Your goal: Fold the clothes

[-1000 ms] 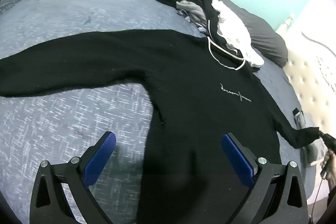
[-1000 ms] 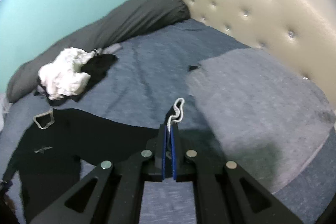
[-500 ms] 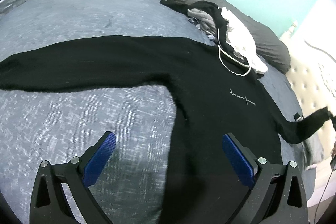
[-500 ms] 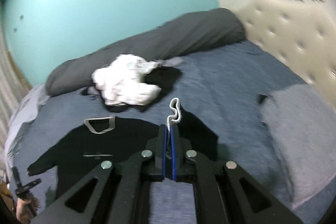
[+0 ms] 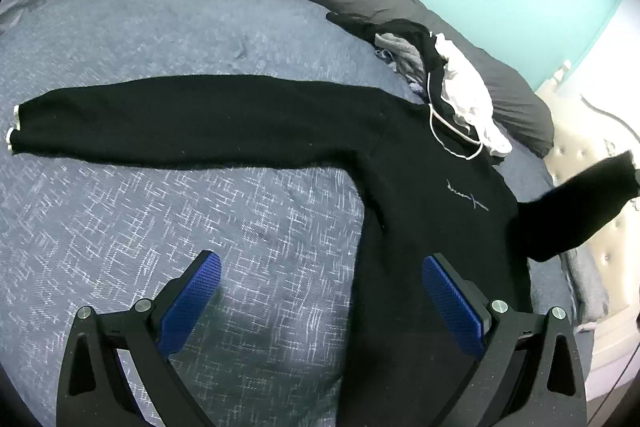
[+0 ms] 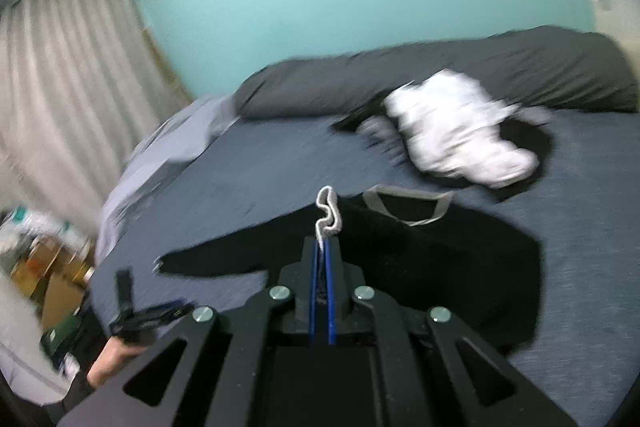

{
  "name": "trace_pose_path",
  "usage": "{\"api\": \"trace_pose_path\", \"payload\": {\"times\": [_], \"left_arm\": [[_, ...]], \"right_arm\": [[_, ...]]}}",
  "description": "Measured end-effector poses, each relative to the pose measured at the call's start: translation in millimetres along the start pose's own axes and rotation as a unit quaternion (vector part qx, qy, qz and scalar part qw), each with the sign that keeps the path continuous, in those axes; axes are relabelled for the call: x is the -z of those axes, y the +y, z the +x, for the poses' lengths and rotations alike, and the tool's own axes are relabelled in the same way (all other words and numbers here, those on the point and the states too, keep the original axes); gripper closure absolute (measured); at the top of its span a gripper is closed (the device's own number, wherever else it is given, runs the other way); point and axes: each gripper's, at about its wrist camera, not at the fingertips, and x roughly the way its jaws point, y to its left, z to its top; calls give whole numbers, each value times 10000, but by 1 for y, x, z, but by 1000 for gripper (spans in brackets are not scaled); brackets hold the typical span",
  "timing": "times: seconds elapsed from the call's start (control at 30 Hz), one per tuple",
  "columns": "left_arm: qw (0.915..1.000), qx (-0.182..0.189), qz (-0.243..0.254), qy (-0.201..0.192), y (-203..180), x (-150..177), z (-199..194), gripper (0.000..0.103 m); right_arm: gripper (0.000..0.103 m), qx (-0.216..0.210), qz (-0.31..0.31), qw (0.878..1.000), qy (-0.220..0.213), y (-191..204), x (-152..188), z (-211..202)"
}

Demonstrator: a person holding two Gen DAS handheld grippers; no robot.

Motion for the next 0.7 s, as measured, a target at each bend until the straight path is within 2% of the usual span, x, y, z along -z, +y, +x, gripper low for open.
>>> {"api": "trace_pose_path", "payload": {"times": [0.2, 0.37, 0.47, 0.7], "left_arm": [[10000, 38, -40, -27, 4, 0, -6, 0], [9999, 70, -58, -43, 6, 1, -8, 0], [9999, 63, -73, -46, 8, 0, -8, 0], [10000, 75, -27, -15, 4, 2, -5, 0]], "right_arm": [[100, -655, -134, 9938, 892, 52, 50, 76], [100, -987, -120, 9838, 1491, 73, 97, 119], [100, -1074, -38, 9808, 1628, 75, 115, 132], [100, -1062, 182, 9769, 1846, 63, 131, 149]]}}
